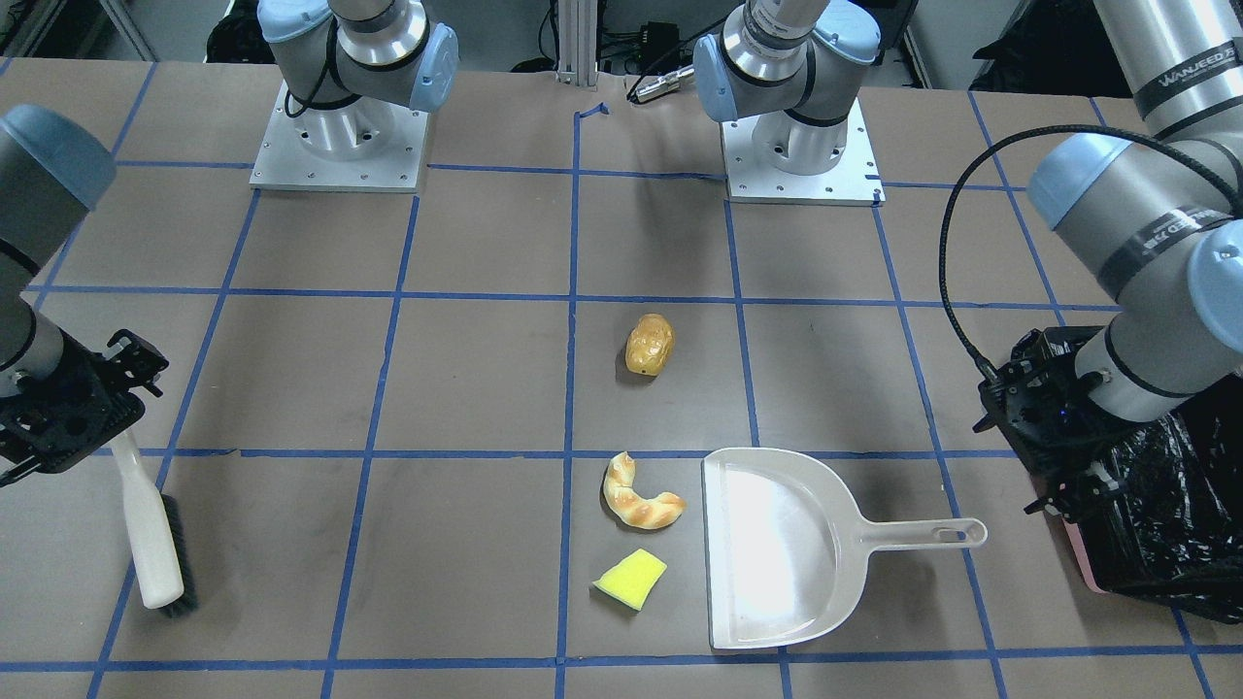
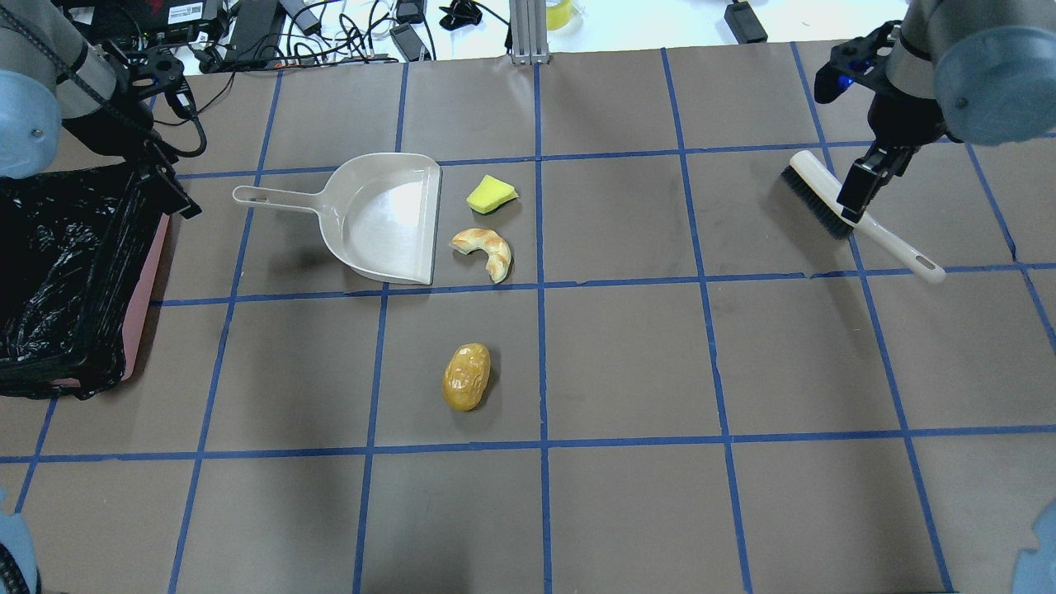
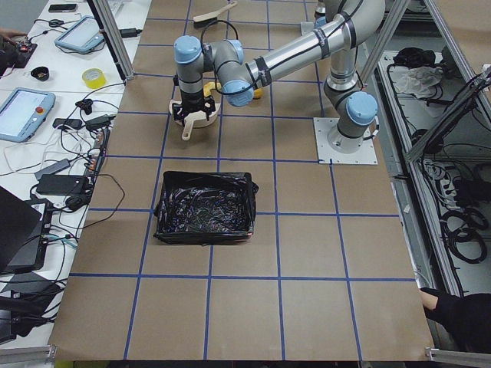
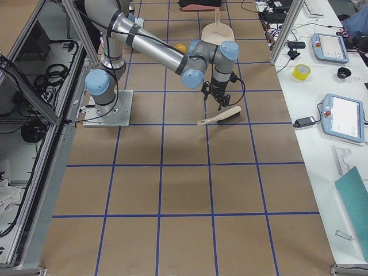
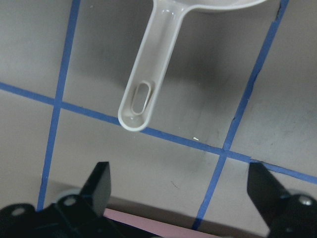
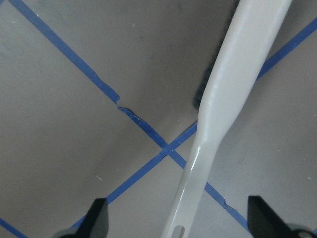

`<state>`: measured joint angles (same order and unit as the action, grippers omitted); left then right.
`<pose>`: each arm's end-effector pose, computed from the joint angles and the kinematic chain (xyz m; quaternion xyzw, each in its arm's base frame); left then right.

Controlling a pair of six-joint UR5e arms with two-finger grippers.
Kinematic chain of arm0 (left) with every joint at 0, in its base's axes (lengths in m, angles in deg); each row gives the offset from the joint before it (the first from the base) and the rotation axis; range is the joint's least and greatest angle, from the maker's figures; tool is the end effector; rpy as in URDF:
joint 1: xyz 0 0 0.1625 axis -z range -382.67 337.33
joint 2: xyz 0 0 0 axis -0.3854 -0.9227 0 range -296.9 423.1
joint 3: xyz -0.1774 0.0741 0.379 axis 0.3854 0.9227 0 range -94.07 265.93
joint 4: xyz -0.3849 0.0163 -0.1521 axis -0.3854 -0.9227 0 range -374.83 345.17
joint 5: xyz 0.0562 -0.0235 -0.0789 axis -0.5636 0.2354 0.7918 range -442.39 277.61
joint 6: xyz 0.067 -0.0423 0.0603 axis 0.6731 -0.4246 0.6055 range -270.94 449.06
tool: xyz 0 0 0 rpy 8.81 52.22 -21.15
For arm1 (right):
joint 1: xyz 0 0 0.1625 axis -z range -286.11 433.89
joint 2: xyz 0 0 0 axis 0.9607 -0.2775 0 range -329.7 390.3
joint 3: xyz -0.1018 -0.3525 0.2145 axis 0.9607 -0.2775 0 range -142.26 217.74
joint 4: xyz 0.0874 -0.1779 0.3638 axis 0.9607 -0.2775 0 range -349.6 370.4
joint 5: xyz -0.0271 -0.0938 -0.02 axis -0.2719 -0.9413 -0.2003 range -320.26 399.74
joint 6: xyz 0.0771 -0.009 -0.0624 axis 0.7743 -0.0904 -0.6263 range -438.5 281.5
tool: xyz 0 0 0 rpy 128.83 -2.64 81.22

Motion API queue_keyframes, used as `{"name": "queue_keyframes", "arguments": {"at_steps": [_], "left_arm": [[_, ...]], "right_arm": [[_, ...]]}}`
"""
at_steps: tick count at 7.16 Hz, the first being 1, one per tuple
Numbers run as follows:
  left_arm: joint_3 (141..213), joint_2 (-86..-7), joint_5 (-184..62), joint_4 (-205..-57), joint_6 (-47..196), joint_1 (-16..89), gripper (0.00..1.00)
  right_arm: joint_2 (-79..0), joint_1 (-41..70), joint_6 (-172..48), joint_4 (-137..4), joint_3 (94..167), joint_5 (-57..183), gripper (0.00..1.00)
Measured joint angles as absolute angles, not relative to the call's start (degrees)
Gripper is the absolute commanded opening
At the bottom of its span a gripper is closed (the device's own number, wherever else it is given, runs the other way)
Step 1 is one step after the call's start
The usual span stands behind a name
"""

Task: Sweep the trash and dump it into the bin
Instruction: 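Grasp the dustpan handle with the left gripper while the right gripper lifts the brush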

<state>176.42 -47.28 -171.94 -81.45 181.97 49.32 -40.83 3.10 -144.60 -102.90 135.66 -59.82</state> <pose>0.0637 -0.6295 0.3260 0.6080 0.7937 -0.0155 0.0156 -0.0809 -0.5871 0.2838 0.3986 -0.9128 -0.0787 0.0407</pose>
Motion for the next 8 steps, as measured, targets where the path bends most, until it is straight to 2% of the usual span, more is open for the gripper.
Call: {"name": "queue_keyframes", "arguments": {"at_steps": [1,4,5,7,8], "left_arm": [[176.3,-49.1,-171.8,-79.9,183.9,50.3,0.94],[174.7,-54.4,-170.4,-73.5,187.3,53.0,0.93],[174.2,-55.9,-169.8,-72.7,188.2,53.3,0.92],[174.1,-57.6,-169.1,-72.8,189.2,53.5,0.93],[174.1,-57.9,-169.0,-73.0,189.4,53.5,0.79]], "right_arm": [[-39.7,4.0,-145.6,-105.0,137.4,-60.6,0.99],[-38.3,4.6,-145.8,-107.3,139.9,-62.8,0.85],[-38.2,4.7,-145.7,-107.4,140.0,-63.3,0.77],[-37.8,4.8,-145.7,-107.8,140.0,-63.6,0.48],[-37.6,4.9,-145.6,-108.6,140.0,-64.0,0.39]]}}
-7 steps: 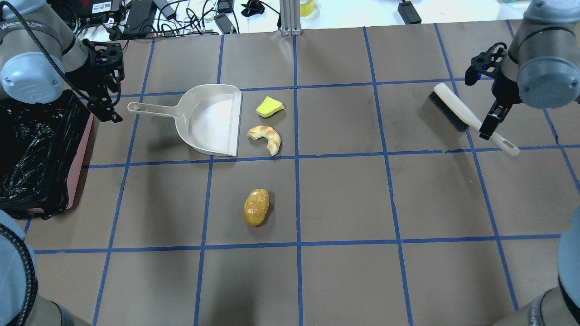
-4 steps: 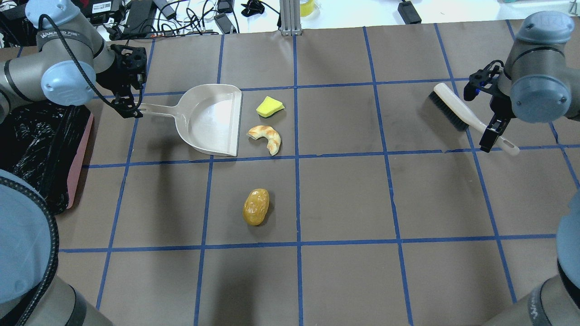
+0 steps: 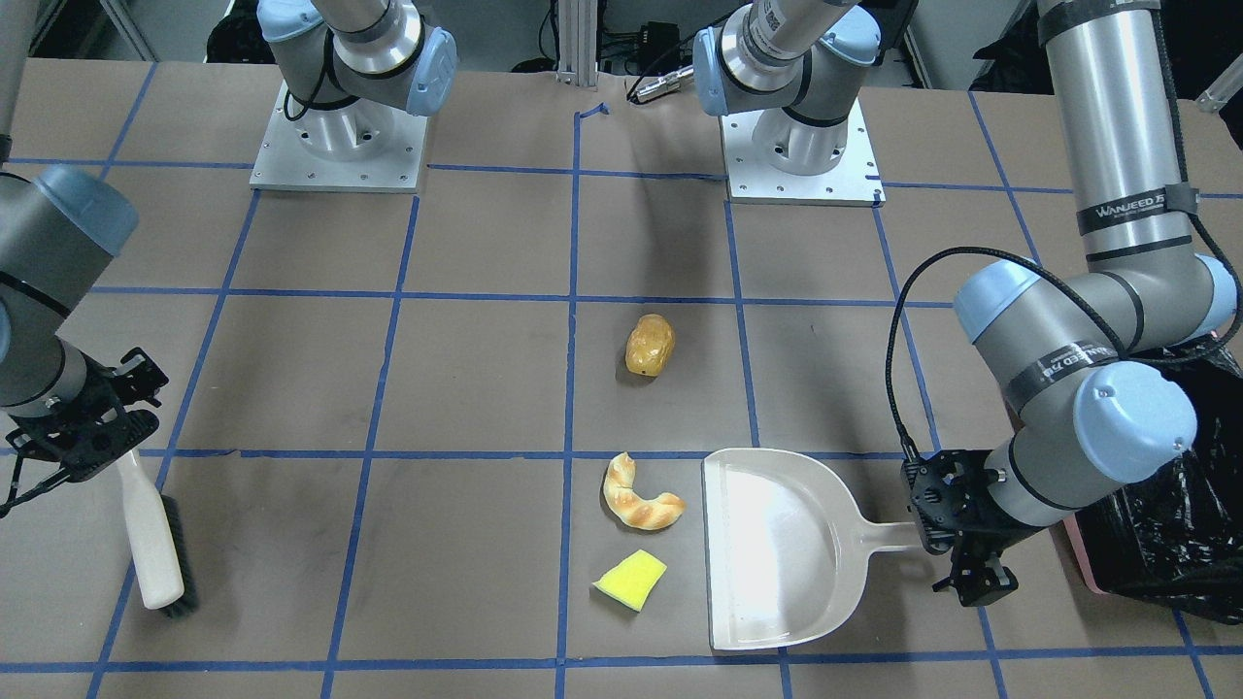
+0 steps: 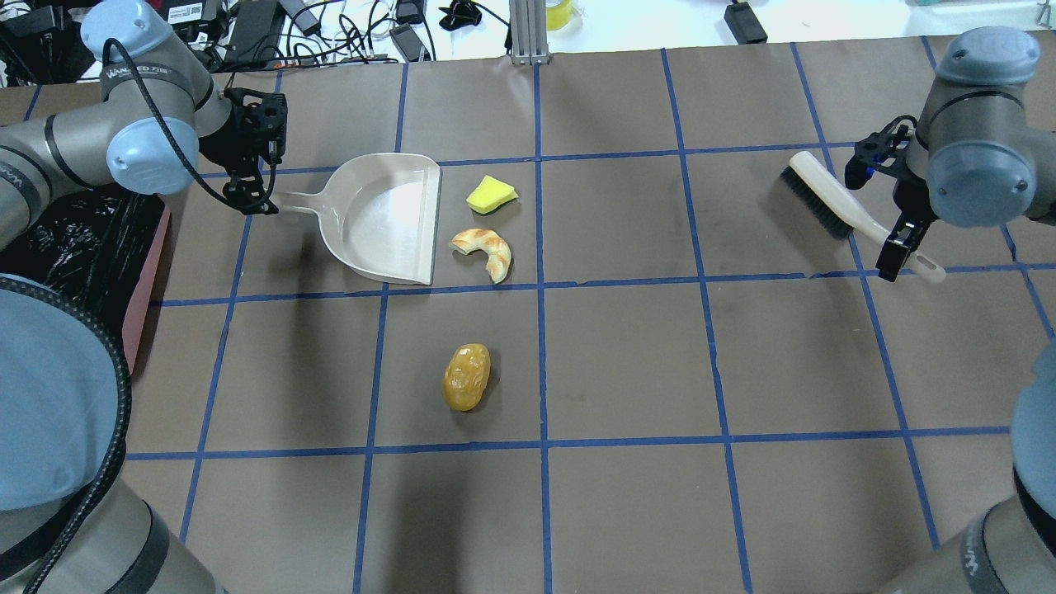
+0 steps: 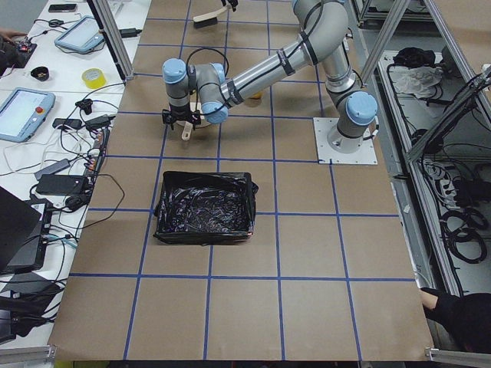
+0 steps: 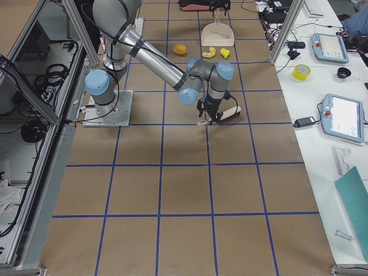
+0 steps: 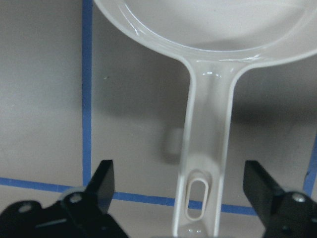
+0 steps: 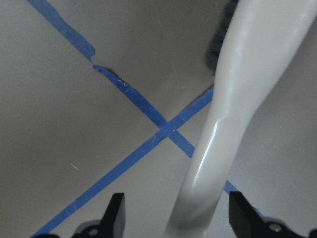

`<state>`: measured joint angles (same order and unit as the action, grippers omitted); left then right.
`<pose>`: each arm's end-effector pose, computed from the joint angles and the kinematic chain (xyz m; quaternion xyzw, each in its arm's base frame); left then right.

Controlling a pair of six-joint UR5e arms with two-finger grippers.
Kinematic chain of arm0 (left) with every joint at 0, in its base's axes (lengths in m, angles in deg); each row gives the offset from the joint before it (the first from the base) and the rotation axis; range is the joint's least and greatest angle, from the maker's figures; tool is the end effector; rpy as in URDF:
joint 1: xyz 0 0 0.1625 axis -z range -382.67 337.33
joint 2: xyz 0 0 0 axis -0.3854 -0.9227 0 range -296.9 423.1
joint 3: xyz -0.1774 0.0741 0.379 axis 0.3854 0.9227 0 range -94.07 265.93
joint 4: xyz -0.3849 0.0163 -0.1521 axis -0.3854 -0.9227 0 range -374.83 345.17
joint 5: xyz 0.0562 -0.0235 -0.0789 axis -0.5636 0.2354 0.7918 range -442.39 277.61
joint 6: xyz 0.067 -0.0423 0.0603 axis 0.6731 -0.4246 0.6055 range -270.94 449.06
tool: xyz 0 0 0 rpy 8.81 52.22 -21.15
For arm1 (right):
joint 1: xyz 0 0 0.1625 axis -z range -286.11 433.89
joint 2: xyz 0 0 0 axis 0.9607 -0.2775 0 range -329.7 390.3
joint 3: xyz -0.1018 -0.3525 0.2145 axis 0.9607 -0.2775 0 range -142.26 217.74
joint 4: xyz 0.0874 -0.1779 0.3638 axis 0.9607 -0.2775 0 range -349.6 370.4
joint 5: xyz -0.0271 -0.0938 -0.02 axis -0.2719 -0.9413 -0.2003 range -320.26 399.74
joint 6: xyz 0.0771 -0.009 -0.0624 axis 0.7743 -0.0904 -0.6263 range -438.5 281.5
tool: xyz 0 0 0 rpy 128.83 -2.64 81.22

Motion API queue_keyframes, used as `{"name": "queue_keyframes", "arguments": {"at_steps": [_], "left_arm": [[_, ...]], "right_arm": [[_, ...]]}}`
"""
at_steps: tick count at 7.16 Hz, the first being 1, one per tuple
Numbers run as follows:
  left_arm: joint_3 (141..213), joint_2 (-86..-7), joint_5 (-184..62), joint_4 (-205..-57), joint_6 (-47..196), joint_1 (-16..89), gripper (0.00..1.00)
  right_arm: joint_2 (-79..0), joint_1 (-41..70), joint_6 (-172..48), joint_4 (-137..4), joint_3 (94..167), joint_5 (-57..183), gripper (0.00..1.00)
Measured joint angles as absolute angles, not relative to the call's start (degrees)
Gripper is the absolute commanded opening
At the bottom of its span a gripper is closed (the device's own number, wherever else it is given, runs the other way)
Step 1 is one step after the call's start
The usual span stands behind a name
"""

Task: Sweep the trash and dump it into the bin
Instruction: 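Grasp the dustpan handle with the left gripper while the right gripper lifts the brush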

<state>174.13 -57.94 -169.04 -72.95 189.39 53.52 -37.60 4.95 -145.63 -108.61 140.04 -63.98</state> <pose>0.0237 -0.6794 0.2403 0.6853 0.7273 -0.0369 0.0032 -0.1038 -0.5747 0.2290 0.3932 -0.9105 -0.1165 0.0532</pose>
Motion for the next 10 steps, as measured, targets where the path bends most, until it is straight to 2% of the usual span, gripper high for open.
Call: {"name": "queue_keyframes", "arguments": {"at_steps": [1,3,4,6,8,10], "left_arm": [[174.2,-58.1,-169.0,-73.1,189.3,53.5,0.49],[174.3,-58.1,-169.0,-73.2,189.4,53.6,0.14],[174.6,-57.7,-169.1,-73.2,189.3,53.6,0.0],[175.7,-56.5,-169.5,-73.3,189.1,53.8,0.0],[177.4,-54.6,-171.4,-73.5,189.3,54.4,0.0],[178.6,-53.8,-174.1,-73.4,189.3,55.9,0.0]], "right_arm": [[-37.5,5.2,-145.4,-109.1,140.0,-64.5,0.29],[-37.4,5.3,-143.4,-109.4,140.1,-64.9,0.11],[-37.4,5.3,-142.3,-109.4,140.0,-64.9,0.06],[-38.1,5.3,-139.4,-109.1,139.7,-64.8,0.04],[-42.3,3.4,-128.9,-105.1,139.7,-64.3,0.02],[-46.0,-4.0,-113.2,-97.0,139.6,-64.4,0.0]]}}
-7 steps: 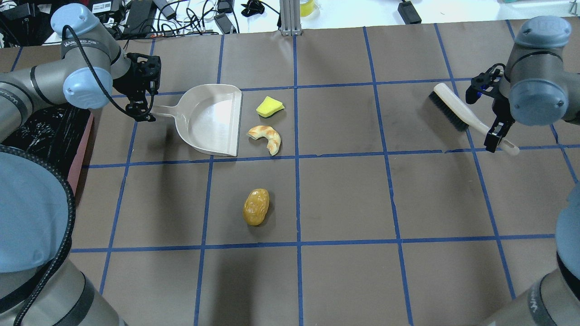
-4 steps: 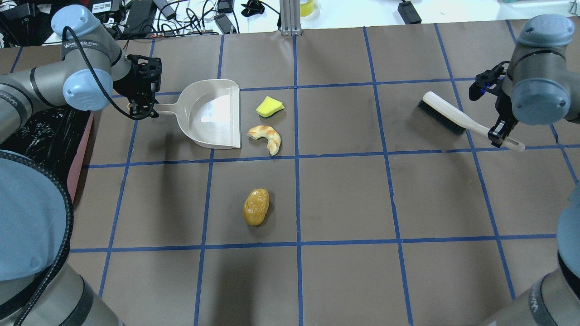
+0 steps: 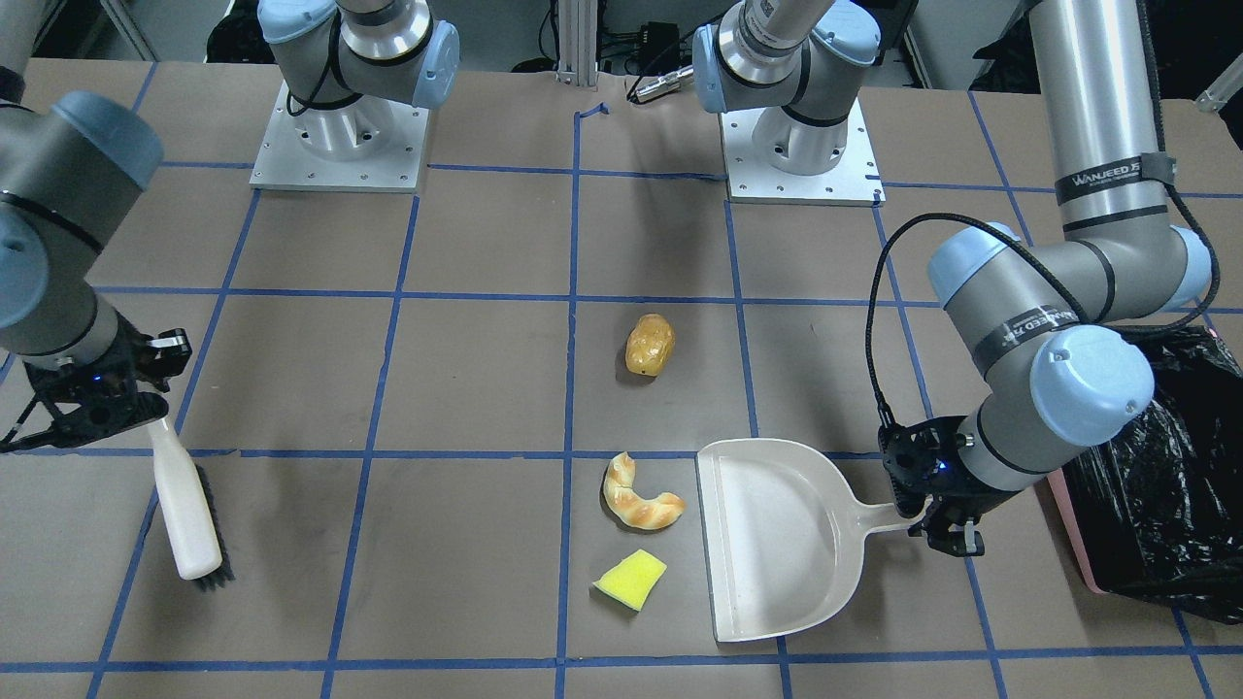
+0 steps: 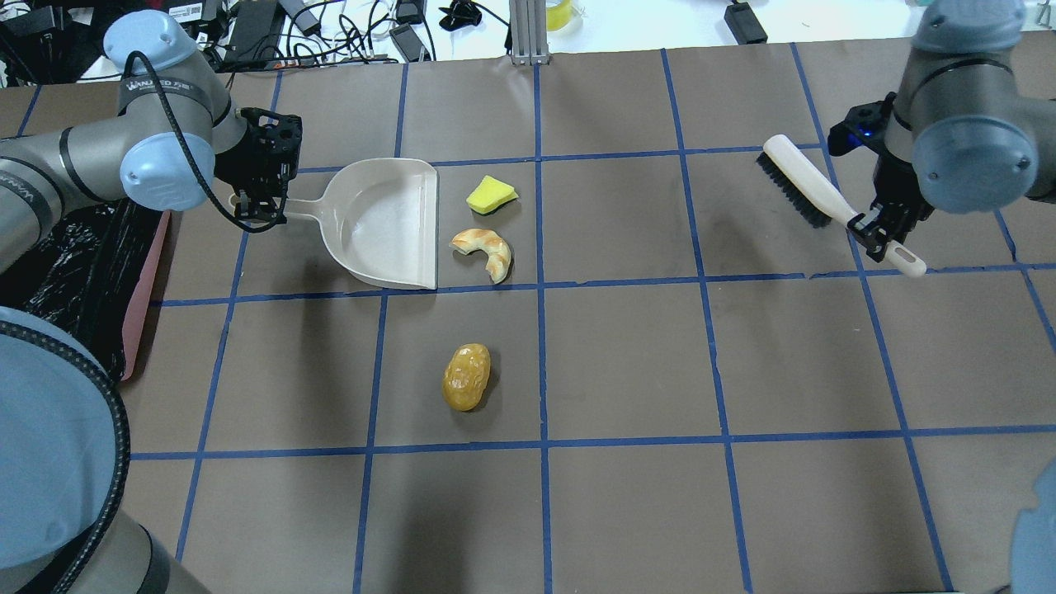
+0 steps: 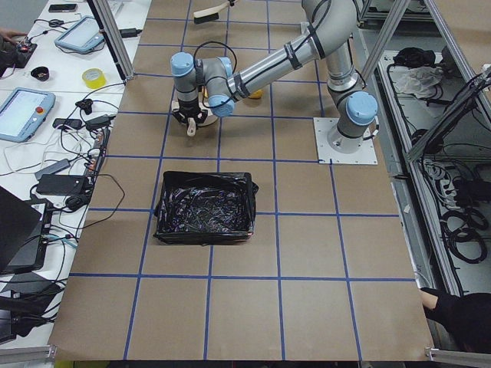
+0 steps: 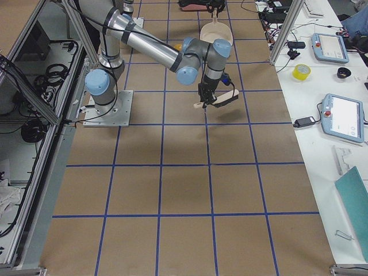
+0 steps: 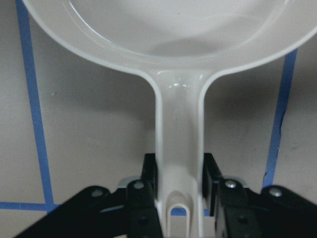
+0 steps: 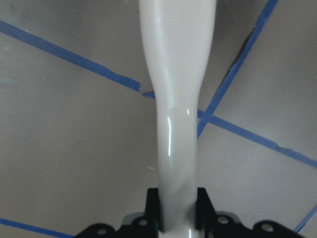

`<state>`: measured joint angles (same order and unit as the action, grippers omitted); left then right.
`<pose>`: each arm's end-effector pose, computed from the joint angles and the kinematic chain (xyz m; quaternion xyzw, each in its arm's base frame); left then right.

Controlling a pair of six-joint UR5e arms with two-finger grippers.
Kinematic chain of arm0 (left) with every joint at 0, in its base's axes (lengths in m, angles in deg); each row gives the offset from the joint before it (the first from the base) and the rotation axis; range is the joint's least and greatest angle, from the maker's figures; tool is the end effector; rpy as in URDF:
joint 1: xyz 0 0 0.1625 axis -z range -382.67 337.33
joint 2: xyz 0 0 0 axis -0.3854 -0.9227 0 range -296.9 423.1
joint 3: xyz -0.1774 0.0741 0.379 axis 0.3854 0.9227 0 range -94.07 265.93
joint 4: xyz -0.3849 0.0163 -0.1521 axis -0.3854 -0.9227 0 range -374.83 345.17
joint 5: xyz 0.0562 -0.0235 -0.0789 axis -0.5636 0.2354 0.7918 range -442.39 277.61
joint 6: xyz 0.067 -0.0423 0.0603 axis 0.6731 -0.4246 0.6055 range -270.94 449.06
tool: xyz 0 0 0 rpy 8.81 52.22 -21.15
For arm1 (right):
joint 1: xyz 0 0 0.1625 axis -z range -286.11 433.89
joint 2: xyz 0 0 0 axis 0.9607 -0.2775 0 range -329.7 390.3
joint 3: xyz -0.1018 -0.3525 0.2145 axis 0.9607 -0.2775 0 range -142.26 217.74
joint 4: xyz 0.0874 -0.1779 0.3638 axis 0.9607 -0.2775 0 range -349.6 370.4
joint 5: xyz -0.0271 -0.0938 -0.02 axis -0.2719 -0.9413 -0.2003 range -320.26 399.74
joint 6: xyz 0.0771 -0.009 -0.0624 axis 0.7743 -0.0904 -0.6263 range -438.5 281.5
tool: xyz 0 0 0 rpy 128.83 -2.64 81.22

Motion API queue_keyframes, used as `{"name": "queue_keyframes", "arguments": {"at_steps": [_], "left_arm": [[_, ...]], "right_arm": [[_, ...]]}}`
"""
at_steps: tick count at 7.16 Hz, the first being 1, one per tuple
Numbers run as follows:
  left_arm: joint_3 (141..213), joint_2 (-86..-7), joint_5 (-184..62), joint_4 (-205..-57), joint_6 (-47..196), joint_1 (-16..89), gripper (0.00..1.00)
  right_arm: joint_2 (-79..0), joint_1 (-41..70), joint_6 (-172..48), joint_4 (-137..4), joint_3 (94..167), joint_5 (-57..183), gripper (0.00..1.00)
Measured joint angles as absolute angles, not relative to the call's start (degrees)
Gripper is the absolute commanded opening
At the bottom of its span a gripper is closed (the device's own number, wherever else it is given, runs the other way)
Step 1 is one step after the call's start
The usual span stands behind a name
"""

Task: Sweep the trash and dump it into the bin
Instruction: 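Grasp the dustpan handle with the left gripper while the right gripper lifts the brush, then sweep the croissant toy into the dustpan with the right gripper's brush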

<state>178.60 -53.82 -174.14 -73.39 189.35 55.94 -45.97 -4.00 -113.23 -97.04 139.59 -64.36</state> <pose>-0.0021 -0.6494 0.2515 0.6999 0.7139 0.0037 0.0217 -0.0066 -0.5505 0.2963 0.2027 -0.9690 -0.1132 0.0843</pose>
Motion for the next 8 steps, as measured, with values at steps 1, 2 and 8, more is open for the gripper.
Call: {"name": "queue_keyframes", "arguments": {"at_steps": [1,2,8], "left_arm": [[178.8,-53.9,-174.5,-73.3,189.3,56.2,0.0],[178.8,-54.0,-174.6,-73.2,189.3,56.3,0.0],[178.8,-54.4,-174.7,-73.1,189.1,56.3,0.0]], "right_arm": [[-46.9,-9.1,-103.1,-93.6,139.6,-64.2,0.0],[-47.1,-15.3,-91.9,-91.6,139.5,-64.0,0.0],[-28.3,-41.1,-50.9,-92.3,124.5,-51.3,0.0]]}}
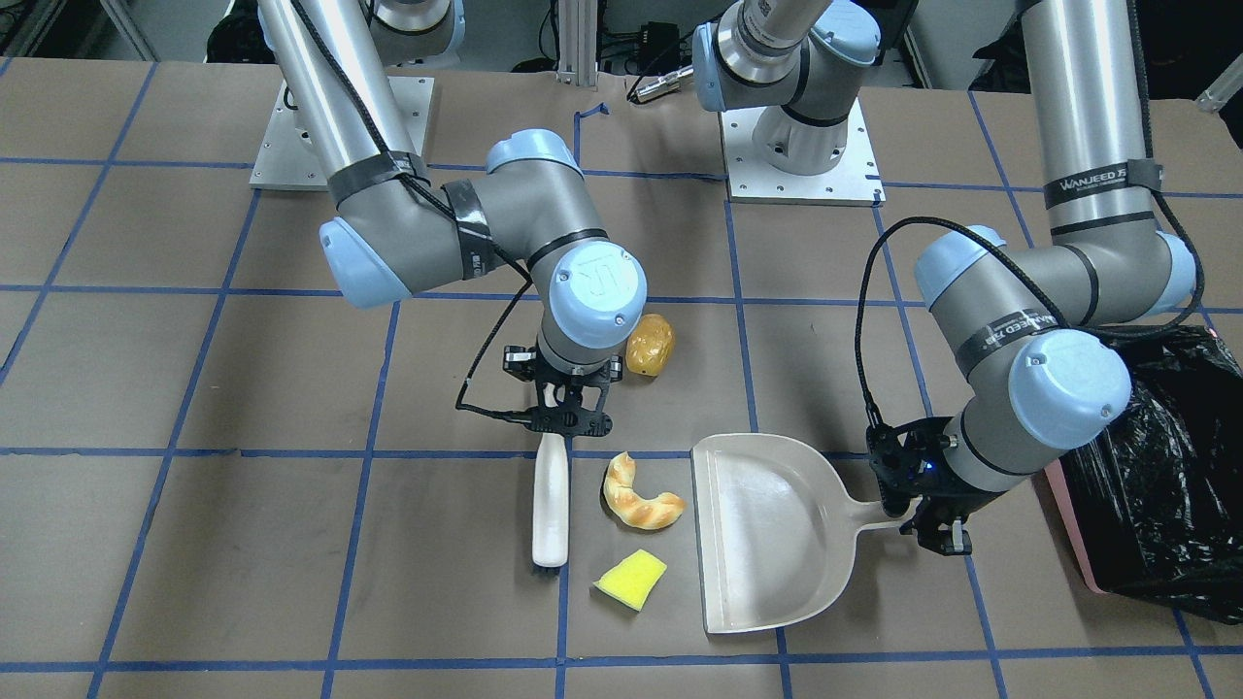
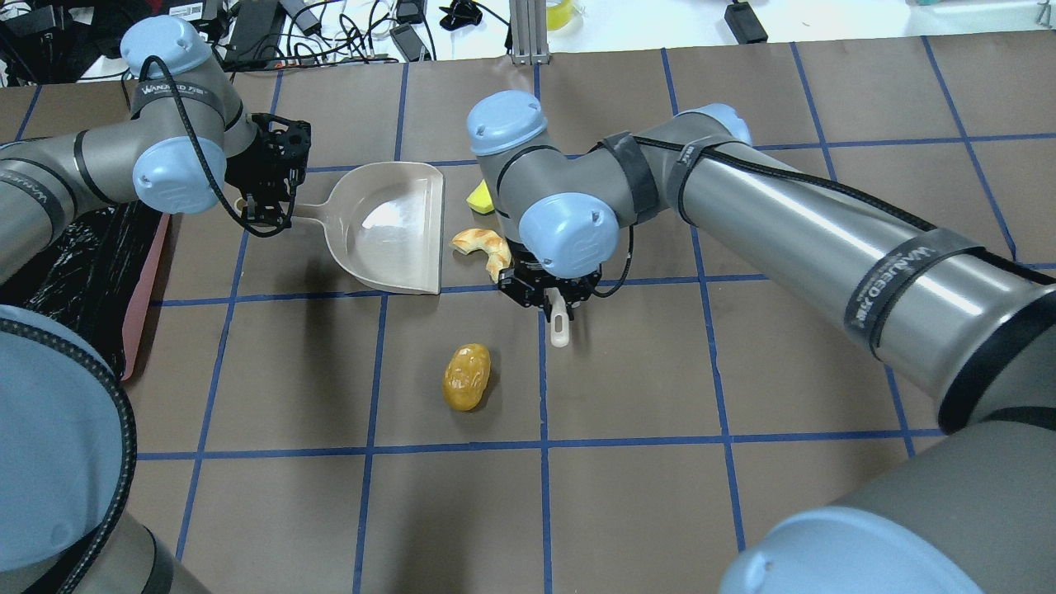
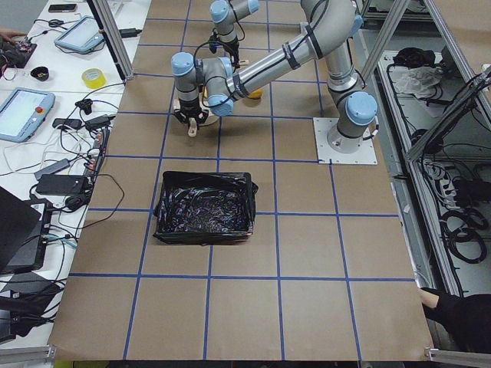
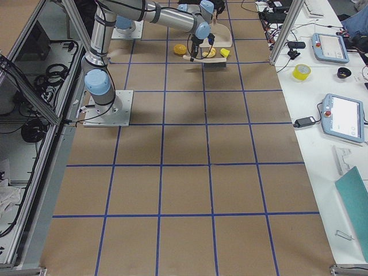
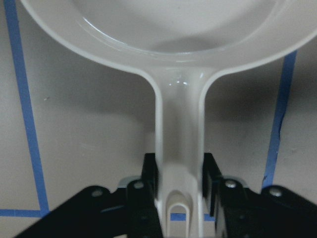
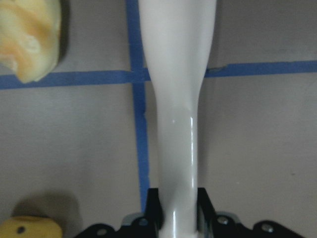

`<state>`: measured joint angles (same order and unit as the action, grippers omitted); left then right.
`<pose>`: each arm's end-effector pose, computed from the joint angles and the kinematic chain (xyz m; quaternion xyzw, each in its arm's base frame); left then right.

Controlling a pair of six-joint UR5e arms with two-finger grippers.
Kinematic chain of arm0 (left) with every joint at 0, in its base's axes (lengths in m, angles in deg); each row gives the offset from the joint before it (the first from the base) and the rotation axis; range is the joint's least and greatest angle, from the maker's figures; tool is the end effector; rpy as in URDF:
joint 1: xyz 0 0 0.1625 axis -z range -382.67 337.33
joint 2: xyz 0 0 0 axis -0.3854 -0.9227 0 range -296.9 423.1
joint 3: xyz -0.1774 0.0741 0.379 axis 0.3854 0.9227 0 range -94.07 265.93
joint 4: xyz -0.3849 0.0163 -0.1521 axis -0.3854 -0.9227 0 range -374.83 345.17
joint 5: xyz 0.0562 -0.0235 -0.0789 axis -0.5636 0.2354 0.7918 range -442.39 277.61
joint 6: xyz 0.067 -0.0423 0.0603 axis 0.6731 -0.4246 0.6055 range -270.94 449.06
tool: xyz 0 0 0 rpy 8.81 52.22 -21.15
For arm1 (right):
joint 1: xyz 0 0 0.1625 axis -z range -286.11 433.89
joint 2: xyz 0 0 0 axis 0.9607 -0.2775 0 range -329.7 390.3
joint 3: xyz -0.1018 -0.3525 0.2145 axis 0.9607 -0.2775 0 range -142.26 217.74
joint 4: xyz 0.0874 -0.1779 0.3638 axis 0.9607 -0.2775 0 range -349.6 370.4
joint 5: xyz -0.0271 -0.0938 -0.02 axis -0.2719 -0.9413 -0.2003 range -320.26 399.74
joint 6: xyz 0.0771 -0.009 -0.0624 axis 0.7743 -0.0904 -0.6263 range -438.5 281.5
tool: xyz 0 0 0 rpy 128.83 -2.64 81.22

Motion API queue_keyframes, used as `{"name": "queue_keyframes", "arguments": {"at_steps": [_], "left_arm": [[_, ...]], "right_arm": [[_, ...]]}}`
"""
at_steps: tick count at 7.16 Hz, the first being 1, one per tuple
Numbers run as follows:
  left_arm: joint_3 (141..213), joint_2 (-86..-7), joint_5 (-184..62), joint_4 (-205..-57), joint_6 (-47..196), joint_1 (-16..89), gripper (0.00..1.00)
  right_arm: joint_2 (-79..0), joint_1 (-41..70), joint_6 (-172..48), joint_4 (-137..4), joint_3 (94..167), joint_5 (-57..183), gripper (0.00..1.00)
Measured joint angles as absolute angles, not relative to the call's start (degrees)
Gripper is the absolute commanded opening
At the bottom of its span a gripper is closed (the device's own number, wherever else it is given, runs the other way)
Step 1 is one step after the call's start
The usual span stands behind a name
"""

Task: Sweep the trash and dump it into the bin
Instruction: 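Sweep the croissant toy into the dustpan with the right gripper's brush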

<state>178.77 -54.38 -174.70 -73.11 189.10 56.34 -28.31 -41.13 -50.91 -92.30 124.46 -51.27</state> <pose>-0.0056 -0.6496 0.2445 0.7008 0.7129 0.0098 0.0213 0.3886 -0.5215 0.2180 -0.0210 -0.9907 -0.1163 0.0672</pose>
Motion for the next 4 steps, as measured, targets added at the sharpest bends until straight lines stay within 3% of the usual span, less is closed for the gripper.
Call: {"name": "queue_keyframes", "arguments": {"at_steps": [4], "left_arm": [[178.8,-54.4,-174.8,-73.1,189.1,56.3,0.0]], "right_arm": [[-19.6,-45.2,-45.7,-92.6,114.0,-43.0,0.0]]}}
